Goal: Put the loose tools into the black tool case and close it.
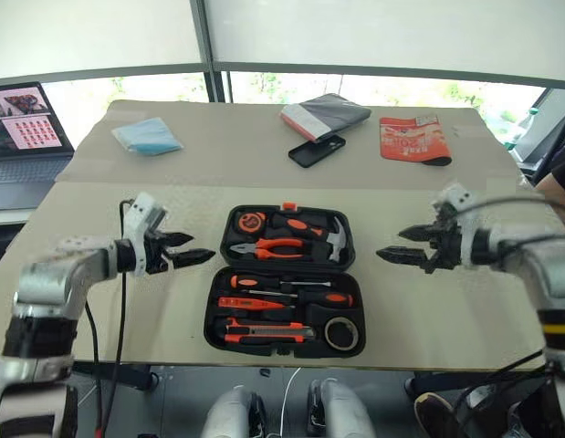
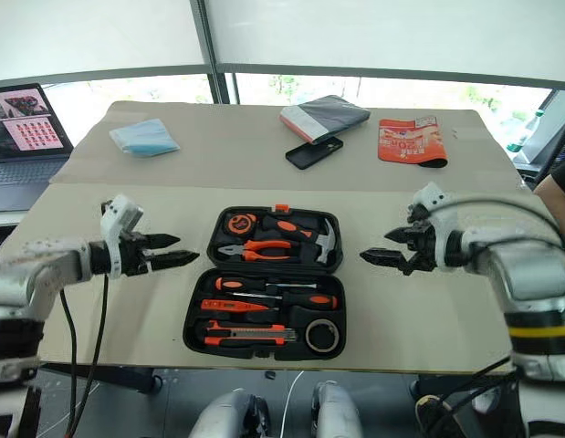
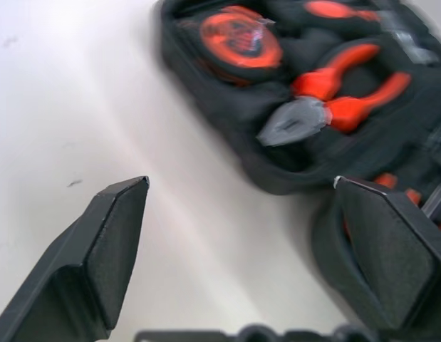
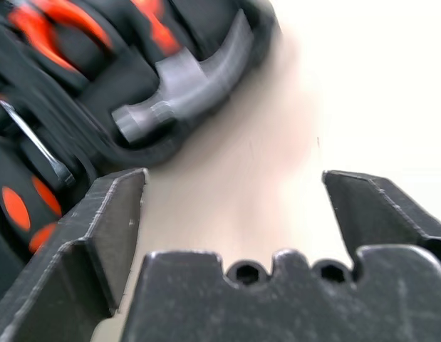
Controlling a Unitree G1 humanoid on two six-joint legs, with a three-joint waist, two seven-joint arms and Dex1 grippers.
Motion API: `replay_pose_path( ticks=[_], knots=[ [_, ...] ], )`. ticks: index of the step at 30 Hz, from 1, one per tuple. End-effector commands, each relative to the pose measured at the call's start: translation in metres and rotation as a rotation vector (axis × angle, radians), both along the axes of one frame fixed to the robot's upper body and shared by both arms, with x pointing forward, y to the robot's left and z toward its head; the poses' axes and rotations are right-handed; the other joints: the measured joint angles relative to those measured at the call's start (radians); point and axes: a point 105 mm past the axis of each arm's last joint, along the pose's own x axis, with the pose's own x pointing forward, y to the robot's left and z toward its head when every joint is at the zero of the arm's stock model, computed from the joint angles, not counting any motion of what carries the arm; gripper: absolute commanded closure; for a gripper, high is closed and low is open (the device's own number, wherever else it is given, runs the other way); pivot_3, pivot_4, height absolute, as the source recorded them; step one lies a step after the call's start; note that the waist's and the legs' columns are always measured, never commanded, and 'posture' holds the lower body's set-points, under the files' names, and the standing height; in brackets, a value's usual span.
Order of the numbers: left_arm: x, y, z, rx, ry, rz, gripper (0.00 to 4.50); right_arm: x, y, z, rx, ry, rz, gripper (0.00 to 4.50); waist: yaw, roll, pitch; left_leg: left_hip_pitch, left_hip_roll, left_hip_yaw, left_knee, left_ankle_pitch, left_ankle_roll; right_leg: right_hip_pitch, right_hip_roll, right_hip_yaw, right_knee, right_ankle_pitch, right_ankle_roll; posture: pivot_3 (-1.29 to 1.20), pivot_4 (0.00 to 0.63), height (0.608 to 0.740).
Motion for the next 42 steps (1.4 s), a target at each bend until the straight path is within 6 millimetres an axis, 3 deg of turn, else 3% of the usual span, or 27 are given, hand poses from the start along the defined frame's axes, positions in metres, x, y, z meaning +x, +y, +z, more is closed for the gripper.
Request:
replay_pose_path(
  ticks=[1,7,12,16,19,25,27,29,30,33,36,38,40,42],
  knots=[
    [0.014,-0.007,0.0,0.013,0.079,0.07,0.0,0.004,0.021,0.005,0.068,0.131,-0.032,0.02,-0.002,-0.001,0.0,0.0,0.0,0.0,0.001,0.0,0.0,0.0,0.001,0.0,0.001,0.0,0.0,0.0,0.15,0.74],
    [0.017,-0.015,-0.011,0.053,0.135,0.035,0.0,0.019,0.034,0.004,0.05,0.187,-0.085,0.02,-0.006,0.0,0.0,-0.003,-0.002,0.003,0.0,0.001,0.001,-0.002,0.006,-0.001,0.001,0.005,-0.006,0.0,0.15,0.74],
    [0.019,-0.017,-0.014,0.047,0.144,0.04,0.0,0.026,0.032,-0.011,-0.013,0.211,-0.135,0.02,-0.004,0.0,0.0,-0.005,-0.002,0.004,0.0,0.001,0.001,-0.005,0.007,-0.002,0.001,0.004,-0.005,0.0,0.15,0.74],
    [0.018,-0.028,-0.016,-0.023,0.179,0.014,0.0,0.026,0.031,-0.032,-0.059,0.256,-0.18,1.12,-0.006,0.0,0.0,-0.004,-0.003,0.005,0.001,0.001,0.0,-0.005,0.005,-0.002,0.001,0.003,-0.003,0.0,0.15,0.74],
    [0.019,-0.031,-0.021,-0.041,0.202,0.022,0.79,0.031,0.029,-0.036,-0.067,0.26,-0.228,2.17,-0.004,0.0,0.0,-0.002,-0.003,0.005,0.001,0.001,-0.002,-0.003,0.005,-0.001,0.002,0.003,-0.002,0.0,0.15,0.74],
    [0.023,-0.032,-0.022,-0.04,0.211,0.025,2.82,0.03,0.03,-0.035,-0.041,0.28,-0.246,4.11,-0.003,-0.001,0.0,0.001,-0.003,0.004,0.001,-0.003,-0.009,0.001,0.002,-0.001,0.003,0.001,0.002,0.0,0.15,0.74],
    [0.026,-0.034,-0.021,-0.047,0.204,0.029,3.52,0.031,0.03,-0.034,-0.024,0.277,-0.257,4.5,-0.005,0.0,0.0,0.001,-0.003,0.004,0.001,-0.003,-0.009,0.001,0.003,-0.001,0.003,0.002,0.002,0.0,0.15,0.74],
    [0.026,-0.036,-0.022,-0.07,0.208,0.036,4.17,0.034,0.031,-0.032,0.009,0.259,-0.27,4.5,-0.004,0.0,-0.001,0.001,-0.003,0.004,0.001,-0.003,-0.009,0.001,0.003,-0.001,0.004,0.002,0.001,0.0,0.15,0.74],
    [0.027,-0.037,-0.022,-0.083,0.204,0.036,4.44,0.036,0.032,-0.029,0.033,0.236,-0.271,4.5,-0.004,0.0,-0.001,0.002,-0.003,0.004,0.001,-0.003,-0.01,0.001,0.002,-0.001,0.004,0.002,0.002,0.0,0.15,0.74],
    [0.031,-0.044,-0.005,-0.23,0.08,0.014,4.44,0.053,0.047,0.006,0.187,-0.061,-0.195,4.5,-0.006,-0.001,-0.001,0.002,-0.003,0.004,0.001,-0.002,-0.011,0.002,0.002,0.0,0.004,0.002,0.002,0.0,0.15,0.74],
    [0.031,-0.039,0.007,-0.293,-0.057,0.015,4.44,0.05,0.053,0.029,0.278,-0.21,-0.124,4.5,-0.009,0.0,0.0,0.002,-0.003,0.004,0.0,-0.001,-0.012,0.0,0.002,0.001,0.004,0.003,0.003,0.0,0.15,0.74],
    [0.031,-0.033,0.023,-0.268,-0.305,-0.015,4.44,0.043,0.049,0.036,0.188,-0.415,-0.039,4.5,-0.008,0.0,0.0,-0.001,-0.003,0.004,0.0,-0.001,-0.012,-0.003,0.002,0.001,0.005,0.003,0.002,0.0,0.15,0.74],
    [0.03,-0.03,0.03,-0.242,-0.437,-0.022,4.44,0.037,0.049,0.036,0.131,-0.501,0.018,4.5,-0.006,0.0,0.0,-0.003,-0.003,0.005,-0.001,-0.001,-0.012,-0.006,0.003,0.001,0.005,0.006,-0.004,0.0,0.15,0.74],
    [0.027,-0.024,0.04,-0.263,-0.584,-0.001,4.44,0.024,0.049,0.032,-0.045,-0.717,0.184,4.5,-0.003,0.0,0.0,-0.006,-0.004,0.007,-0.001,0.0,-0.01,-0.008,0.005,0.0,0.005,0.007,-0.005,0.0,0.15,0.74]
  ],
)
